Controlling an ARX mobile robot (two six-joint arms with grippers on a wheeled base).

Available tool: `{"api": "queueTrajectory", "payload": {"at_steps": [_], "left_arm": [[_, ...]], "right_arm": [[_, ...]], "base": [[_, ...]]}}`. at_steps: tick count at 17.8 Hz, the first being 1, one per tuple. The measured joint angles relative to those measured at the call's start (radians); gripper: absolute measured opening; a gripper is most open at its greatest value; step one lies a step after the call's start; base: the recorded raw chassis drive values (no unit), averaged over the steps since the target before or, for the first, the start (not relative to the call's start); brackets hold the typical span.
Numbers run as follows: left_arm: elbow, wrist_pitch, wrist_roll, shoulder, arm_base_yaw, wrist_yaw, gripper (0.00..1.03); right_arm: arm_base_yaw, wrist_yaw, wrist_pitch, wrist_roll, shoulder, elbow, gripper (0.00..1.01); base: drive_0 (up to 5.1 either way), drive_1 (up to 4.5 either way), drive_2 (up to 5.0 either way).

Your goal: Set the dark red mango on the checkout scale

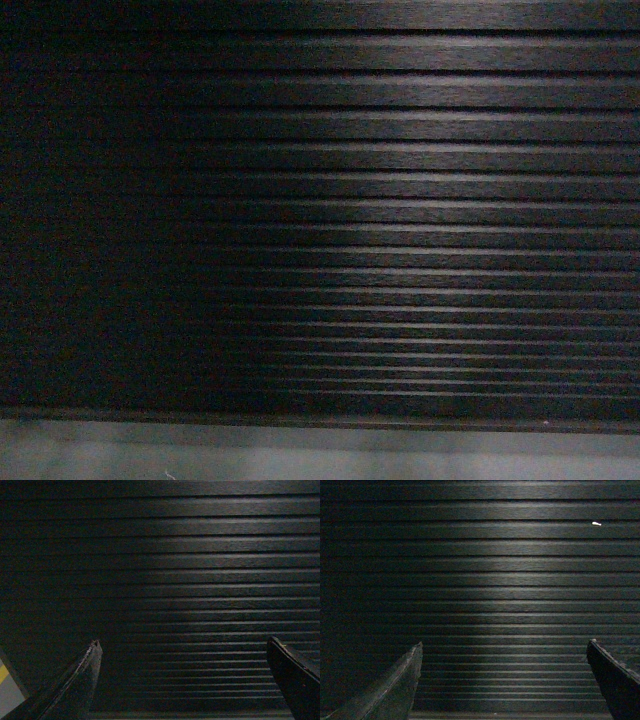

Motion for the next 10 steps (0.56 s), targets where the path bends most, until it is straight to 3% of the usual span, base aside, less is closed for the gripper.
{"api": "queueTrajectory", "payload": {"at_steps": [10], "left_arm": [[0.000, 0.000, 0.000, 0.000, 0.000, 0.000, 0.98]], "right_arm": [[0.000, 0.000, 0.000, 0.000, 0.000, 0.000, 0.98]], "base": [[0.0, 0.00, 0.0]]}}
